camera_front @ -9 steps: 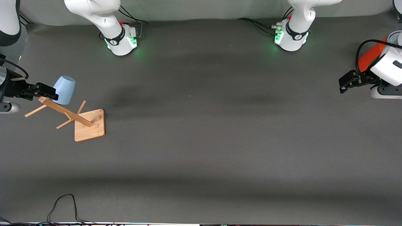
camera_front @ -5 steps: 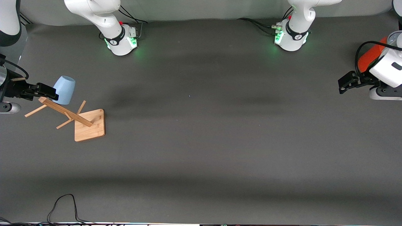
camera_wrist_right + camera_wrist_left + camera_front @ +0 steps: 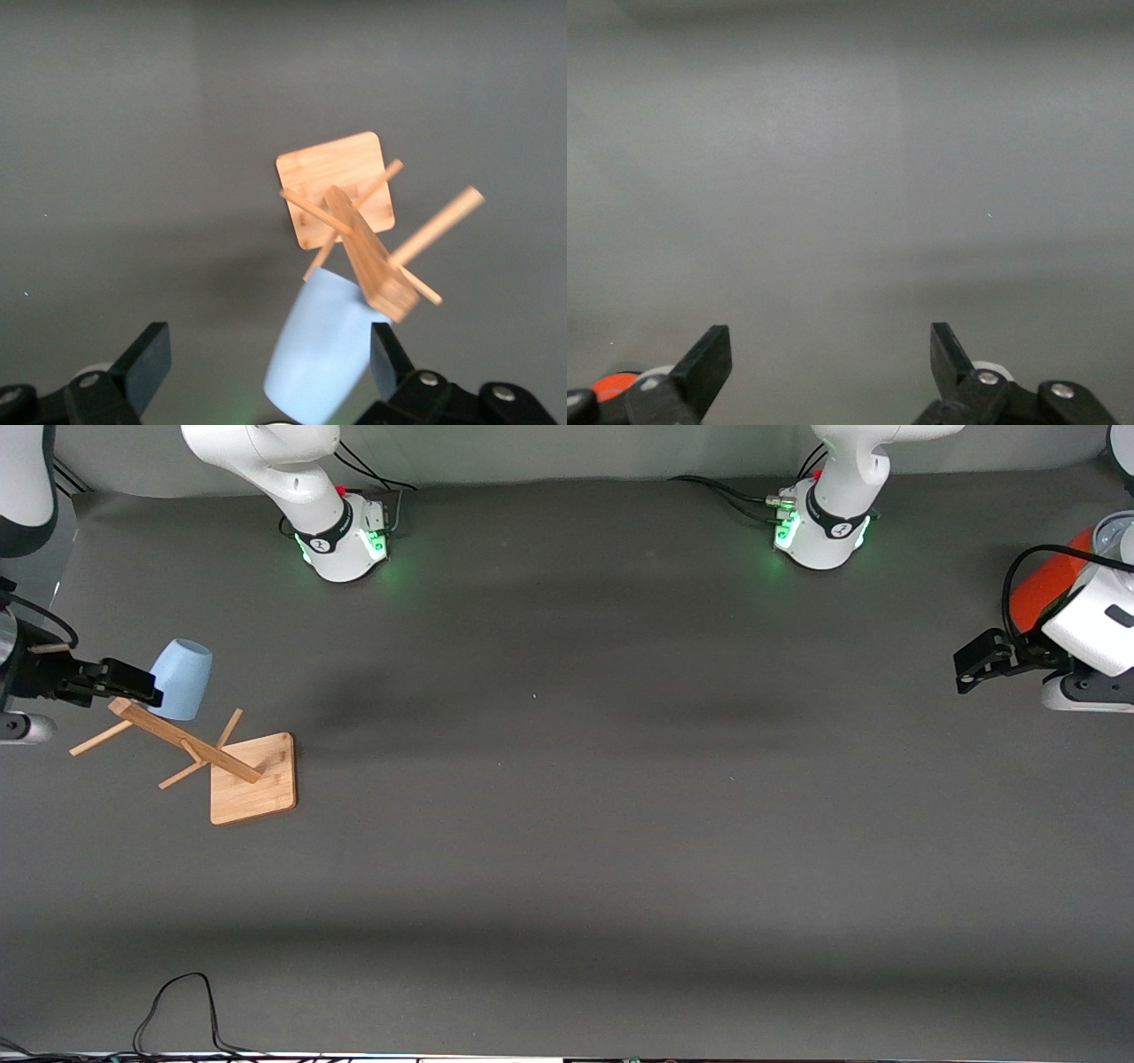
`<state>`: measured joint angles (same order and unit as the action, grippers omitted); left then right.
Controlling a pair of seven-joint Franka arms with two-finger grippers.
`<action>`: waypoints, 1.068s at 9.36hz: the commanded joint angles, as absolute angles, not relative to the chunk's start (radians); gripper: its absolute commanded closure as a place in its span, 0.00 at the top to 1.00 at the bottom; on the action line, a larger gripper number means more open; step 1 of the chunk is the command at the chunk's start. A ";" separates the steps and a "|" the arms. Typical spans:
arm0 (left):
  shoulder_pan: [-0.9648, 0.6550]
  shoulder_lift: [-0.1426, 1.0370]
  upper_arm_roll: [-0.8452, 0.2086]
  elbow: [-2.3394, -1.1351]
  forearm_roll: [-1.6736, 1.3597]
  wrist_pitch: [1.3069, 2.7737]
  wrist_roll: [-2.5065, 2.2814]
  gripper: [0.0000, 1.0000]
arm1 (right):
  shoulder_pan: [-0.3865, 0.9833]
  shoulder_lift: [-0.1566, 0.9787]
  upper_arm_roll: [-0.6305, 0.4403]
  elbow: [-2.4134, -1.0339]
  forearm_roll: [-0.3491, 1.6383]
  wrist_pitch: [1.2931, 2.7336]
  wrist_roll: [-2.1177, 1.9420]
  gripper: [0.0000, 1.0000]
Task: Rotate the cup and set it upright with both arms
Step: 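Lift the light blue cup off the wooden stand with the right gripper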
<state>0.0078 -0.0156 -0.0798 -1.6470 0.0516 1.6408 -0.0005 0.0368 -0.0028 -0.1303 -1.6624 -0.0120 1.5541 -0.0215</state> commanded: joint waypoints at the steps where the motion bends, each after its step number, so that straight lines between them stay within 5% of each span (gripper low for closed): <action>1: 0.005 0.002 -0.077 -1.621 0.051 1.605 0.015 1.00 | 0.049 -0.156 -0.184 -1.831 0.002 1.600 -0.038 1.00; 7: 0.005 0.021 -0.078 -1.620 0.046 1.606 0.015 1.00 | 0.049 -0.183 -0.212 -1.911 0.003 1.612 0.383 1.00; 10: 0.003 0.021 -0.078 -1.620 0.044 1.615 0.015 1.00 | 0.049 -0.181 -0.215 -2.049 0.003 1.760 0.384 1.00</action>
<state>0.0078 0.0166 -0.0806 -1.6399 0.0507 1.6371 0.0026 0.0382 -0.1666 -0.2042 -1.9714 -0.0097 1.6850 0.3594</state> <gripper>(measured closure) 0.000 0.000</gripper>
